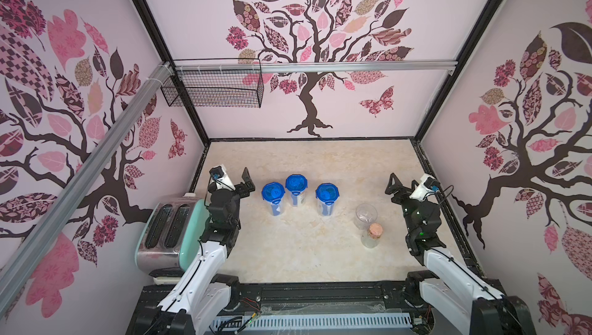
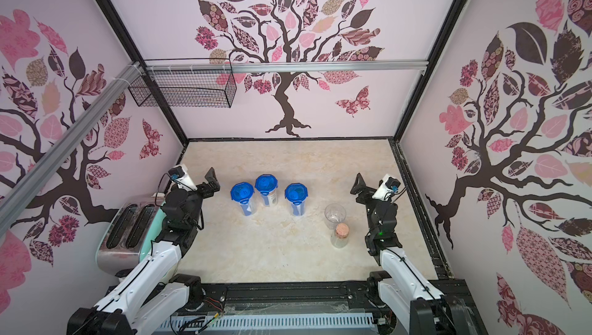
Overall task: Take out toiletry kits
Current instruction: Pick up the container from the center of the board.
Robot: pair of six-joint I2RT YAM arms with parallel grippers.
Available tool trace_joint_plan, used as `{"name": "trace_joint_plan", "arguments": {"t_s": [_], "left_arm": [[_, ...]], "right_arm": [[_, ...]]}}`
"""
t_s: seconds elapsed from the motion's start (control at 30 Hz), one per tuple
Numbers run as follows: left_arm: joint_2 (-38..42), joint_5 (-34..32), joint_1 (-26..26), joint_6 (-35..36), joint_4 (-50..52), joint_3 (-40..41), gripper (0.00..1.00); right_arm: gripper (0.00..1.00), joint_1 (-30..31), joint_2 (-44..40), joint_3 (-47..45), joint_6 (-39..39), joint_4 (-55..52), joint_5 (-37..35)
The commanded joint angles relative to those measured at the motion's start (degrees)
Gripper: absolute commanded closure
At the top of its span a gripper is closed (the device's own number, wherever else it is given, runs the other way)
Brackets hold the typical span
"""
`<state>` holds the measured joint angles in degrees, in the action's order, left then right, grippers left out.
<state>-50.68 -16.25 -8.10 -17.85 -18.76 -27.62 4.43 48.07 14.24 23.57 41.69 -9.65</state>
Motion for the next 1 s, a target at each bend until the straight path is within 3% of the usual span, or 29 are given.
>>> {"name": "trace_joint_plan", "arguments": {"t_s": [0.0,0.13,0.17,0.23,0.33,0.43,0.53,0.6,0.7,0.8,0.9,0.97], "left_arm": [[1.8,0.7,-0.2,-11.0,8.0,-4.1,0.02],[2.9,-2.8,-0.2,-27.4,25.3,-10.4,0.02],[3.2,-0.8,0.4,-28.2,28.0,-11.9,0.02],[4.1,8.8,2.4,-25.4,31.1,-15.1,0.02],[5.8,18.0,4.7,-22.6,40.4,-21.8,0.02],[7.5,20.1,4.7,-16.6,52.2,-28.0,0.02],[10.5,20.2,4.8,-11.9,59.5,-28.6,0.02],[12.6,23.3,4.8,-7.6,61.5,-27.0,0.02],[14.9,22.3,4.7,-4.6,65.4,-25.0,0.02],[17.3,19.2,4.3,-4.4,66.5,-21.7,0.02],[19.2,20.2,3.4,-4.1,66.0,-21.1,0.02],[20.0,21.0,3.4,-4.2,65.0,-20.4,0.02]], "right_arm": [[0.01,-0.1,-4.8,4.2,5.5,-10.6,0.0],[0.01,-0.1,-7.5,8.7,5.1,-16.4,9.3],[0.01,-0.1,-7.5,10.5,4.6,-18.4,12.4],[0.01,-0.1,-6.3,14.6,3.8,-23.4,18.1],[0.01,-0.1,-2.7,22.4,2.3,-33.4,23.8],[0.01,0.1,1.9,28.5,1.6,-39.5,31.5],[0.04,2.0,7.2,34.5,0.1,-46.5,37.8],[0.04,5.1,10.1,38.2,-2.6,-51.8,36.6],[0.02,10.2,13.5,41.8,-6.9,-57.1,31.7],[0.01,13.2,18.7,46.7,-9.9,-63.3,29.6],[0.00,18.4,23.5,50.8,-13.6,-68.5,25.4],[0.00,20.9,28.0,54.6,-19.0,-73.3,26.3]]}}
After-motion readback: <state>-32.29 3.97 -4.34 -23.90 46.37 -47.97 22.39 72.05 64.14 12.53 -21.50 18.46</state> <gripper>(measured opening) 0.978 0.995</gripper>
